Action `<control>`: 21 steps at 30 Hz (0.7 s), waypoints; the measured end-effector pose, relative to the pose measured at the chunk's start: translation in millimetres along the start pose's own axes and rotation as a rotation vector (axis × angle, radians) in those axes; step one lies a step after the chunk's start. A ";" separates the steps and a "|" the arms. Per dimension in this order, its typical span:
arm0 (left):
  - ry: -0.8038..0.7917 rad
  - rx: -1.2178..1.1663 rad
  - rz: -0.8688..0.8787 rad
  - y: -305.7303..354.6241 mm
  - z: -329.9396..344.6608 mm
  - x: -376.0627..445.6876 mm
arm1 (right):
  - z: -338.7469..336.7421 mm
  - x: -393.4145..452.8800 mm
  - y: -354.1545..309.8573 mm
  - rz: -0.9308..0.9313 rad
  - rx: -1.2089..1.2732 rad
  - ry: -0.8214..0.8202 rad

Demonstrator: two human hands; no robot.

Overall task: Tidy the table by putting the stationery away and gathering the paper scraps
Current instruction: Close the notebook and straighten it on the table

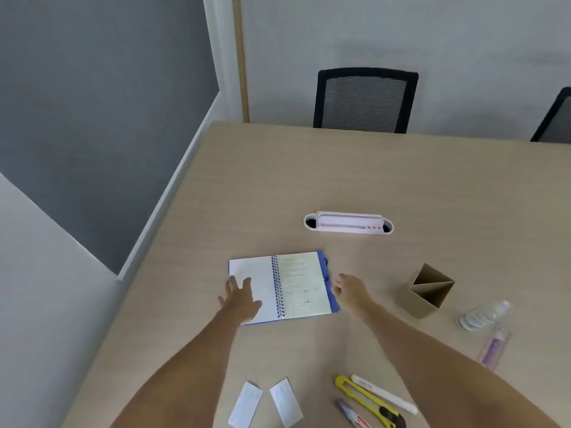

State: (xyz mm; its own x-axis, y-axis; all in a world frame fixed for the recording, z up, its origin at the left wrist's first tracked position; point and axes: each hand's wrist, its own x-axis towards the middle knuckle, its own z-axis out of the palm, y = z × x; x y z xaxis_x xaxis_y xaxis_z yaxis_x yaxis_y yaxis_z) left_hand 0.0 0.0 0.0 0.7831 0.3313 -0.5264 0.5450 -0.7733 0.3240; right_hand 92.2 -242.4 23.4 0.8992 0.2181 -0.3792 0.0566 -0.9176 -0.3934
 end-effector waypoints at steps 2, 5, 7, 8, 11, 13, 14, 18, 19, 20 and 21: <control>-0.006 -0.010 0.009 -8.2 11.0 1.4 | 21.4 1.7 3.3 0.039 0.068 -0.038; 0.043 0.033 0.064 -24.2 31.0 0.0 | 41.2 -4.1 4.7 0.145 0.181 -0.041; 0.082 0.041 0.101 -30.1 36.5 1.7 | 48.8 -0.6 3.3 0.208 0.274 -0.003; 0.099 0.034 0.112 -32.4 36.0 2.8 | 50.8 1.1 2.3 0.240 0.307 0.010; 0.114 0.028 0.148 -35.8 34.4 8.1 | 59.3 7.8 -0.6 0.320 0.354 0.014; 0.107 0.033 0.156 -36.6 32.1 10.5 | 60.7 8.9 -4.7 0.344 0.367 0.017; 0.104 0.031 0.155 -36.8 31.3 11.3 | 59.9 8.3 -8.1 0.344 0.381 0.048; 0.121 -0.096 0.143 -33.1 29.1 14.1 | 48.0 -4.3 -30.1 0.240 0.530 0.296; 0.158 -0.196 0.121 -31.4 27.8 15.1 | 46.6 -8.0 -36.8 0.190 0.594 0.308; 0.203 -0.316 0.092 -29.0 25.5 14.5 | 46.8 -11.8 -43.5 0.129 0.646 0.265; 0.233 -0.440 0.058 -25.5 22.8 13.5 | 49.0 -14.9 -49.8 0.066 0.692 0.169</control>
State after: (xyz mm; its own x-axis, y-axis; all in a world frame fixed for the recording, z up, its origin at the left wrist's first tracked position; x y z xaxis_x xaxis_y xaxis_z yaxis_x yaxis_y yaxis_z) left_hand -10.1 11.8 -33.3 0.8347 0.4452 -0.3242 0.5338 -0.5092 0.6751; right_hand 54.8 -183.6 7.6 0.9494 0.0639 -0.3075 -0.2377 -0.4937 -0.8365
